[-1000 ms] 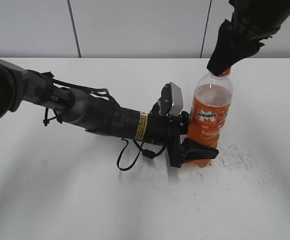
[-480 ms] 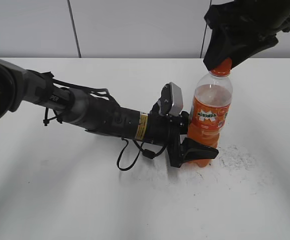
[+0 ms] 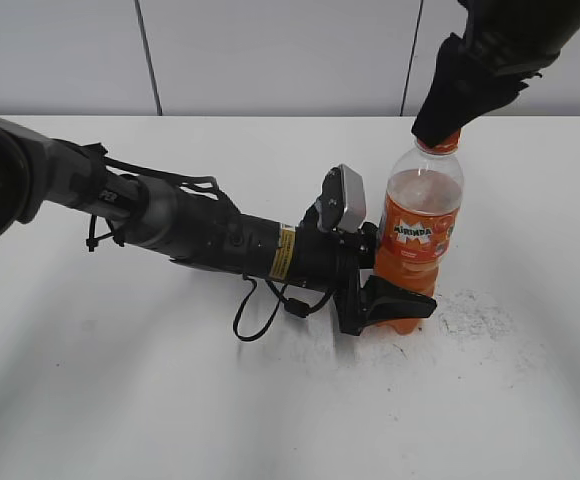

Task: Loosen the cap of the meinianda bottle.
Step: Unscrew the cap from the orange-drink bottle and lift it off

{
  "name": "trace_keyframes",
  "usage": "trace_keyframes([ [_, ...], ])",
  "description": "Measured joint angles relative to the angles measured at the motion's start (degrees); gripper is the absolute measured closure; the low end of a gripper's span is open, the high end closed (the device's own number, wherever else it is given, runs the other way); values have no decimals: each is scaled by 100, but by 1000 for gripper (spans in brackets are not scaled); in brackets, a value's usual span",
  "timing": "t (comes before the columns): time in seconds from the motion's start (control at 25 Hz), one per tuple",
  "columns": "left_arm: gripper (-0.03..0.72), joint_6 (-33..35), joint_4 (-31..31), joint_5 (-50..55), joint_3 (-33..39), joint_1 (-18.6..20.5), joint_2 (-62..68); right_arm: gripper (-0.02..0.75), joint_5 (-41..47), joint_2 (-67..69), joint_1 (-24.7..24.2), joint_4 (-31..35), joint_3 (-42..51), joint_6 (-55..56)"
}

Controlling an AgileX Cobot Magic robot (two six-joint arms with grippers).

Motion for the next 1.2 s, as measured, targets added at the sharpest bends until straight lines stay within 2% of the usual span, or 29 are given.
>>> trace_keyframes([
  [0.08, 173, 2, 20, 7, 0, 0, -7, 468, 0, -6, 0, 47, 0, -1576],
  [0.24, 174, 5, 33, 2, 0, 0, -7, 468, 0, -6, 0, 87, 0, -2265],
  [0.36, 174, 9, 39, 2, 0, 6, -7, 442, 0, -6, 0, 115, 0, -1943],
  [0.44, 174, 9, 39, 2, 0, 6, -7, 339, 0, -6, 0, 165, 0, -1333],
  [0.48, 174, 4, 39, 2, 0, 6, -7, 319, 0, -6, 0, 176, 0, -1205],
  [0.52, 174, 4, 39, 2, 0, 6, -7, 250, 0, -6, 0, 192, 0, -642],
  [0.6, 174, 4, 39, 2, 0, 6, -7, 226, 0, -6, 0, 198, 0, -6],
  [0.64, 174, 4, 39, 2, 0, 6, -7, 226, 0, -6, 0, 192, 0, 791],
  [0.72, 174, 4, 39, 2, 0, 6, -7, 262, 0, -6, 0, 157, 0, 1397],
  [0.76, 174, 4, 39, 2, 0, 6, -7, 307, 0, -6, 0, 152, 0, 1617],
  [0.88, 174, 10, 58, -14, 0, 6, -7, 456, 0, -6, 0, 86, 0, 1872],
  [0.96, 174, 10, 58, -14, 0, 6, -7, 467, -6, -6, 0, 65, 0, 1882],
  [1.12, 174, 10, 58, -14, 0, 6, -7, 467, -13, -6, 0, 72, 0, 1116],
  [1.2, 174, 10, 64, -14, 0, 6, -7, 467, -13, -6, 0, 93, 0, -74],
])
